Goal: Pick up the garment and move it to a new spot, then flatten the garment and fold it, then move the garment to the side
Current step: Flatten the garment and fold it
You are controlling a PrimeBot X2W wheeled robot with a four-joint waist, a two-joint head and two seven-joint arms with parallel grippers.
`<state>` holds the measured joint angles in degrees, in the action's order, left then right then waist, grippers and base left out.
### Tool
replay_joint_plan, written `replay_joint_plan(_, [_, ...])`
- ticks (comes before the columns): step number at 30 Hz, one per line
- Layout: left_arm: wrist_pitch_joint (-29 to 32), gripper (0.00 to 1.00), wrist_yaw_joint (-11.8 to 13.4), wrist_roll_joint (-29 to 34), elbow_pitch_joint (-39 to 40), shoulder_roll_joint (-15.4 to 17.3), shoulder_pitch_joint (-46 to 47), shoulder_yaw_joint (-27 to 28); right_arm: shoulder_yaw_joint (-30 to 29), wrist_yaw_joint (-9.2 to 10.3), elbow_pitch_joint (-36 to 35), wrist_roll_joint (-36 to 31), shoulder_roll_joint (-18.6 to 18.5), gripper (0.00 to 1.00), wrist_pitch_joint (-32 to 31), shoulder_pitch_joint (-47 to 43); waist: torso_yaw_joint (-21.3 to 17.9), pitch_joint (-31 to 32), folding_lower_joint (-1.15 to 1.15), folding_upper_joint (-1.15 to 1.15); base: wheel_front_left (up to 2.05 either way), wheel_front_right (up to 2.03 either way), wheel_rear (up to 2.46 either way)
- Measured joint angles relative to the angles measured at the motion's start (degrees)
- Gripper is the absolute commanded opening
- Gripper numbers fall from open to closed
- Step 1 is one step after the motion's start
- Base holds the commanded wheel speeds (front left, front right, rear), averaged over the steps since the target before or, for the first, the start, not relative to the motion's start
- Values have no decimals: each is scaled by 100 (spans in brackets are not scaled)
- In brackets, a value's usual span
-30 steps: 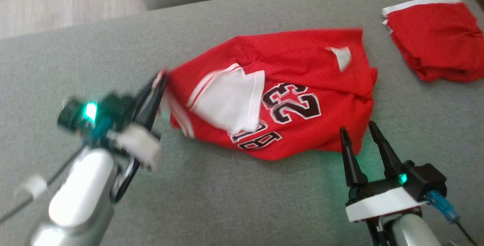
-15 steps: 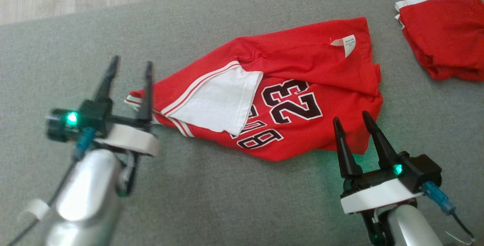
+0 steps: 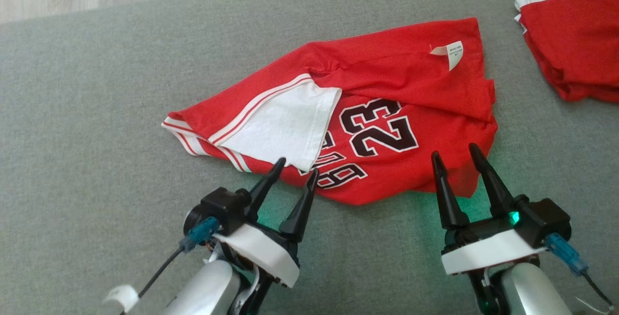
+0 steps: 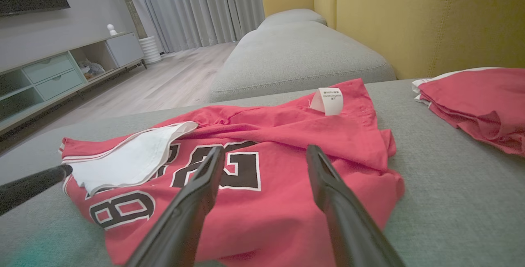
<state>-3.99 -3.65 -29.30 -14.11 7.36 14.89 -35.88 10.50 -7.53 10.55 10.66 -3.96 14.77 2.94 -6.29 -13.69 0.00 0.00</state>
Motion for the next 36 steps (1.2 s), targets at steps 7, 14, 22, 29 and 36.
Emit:
replay_joint_plan(7, [576,100,-98,-378,-65,10,-6,-101,-1,0,-34,0,-20,100,0,16,-22,-109,0,0,0,0,0])
replay_joint_plan(14, [601,100,-98,-452,-169,9,31,-90,-2,0,-60,-1,-20,100,0,130,-66,-240,0,0,0,0,0])
replay_joint_plan(22, [644,100,-89,-452,18,-7,155,-99,3,0,-56,-15,-18,100,0,130,-91,-243,0,0,0,0,0])
replay_joint_plan(29, [742,100,37,-495,133,0,155,-76,40,0,-53,-15,-15,100,0,130,-115,-234,0,0,0,0,0])
replay_joint_plan(36, [910,100,264,-552,142,8,157,-27,53,0,-44,-15,-15,100,0,130,-139,-244,0,0,0,0,0])
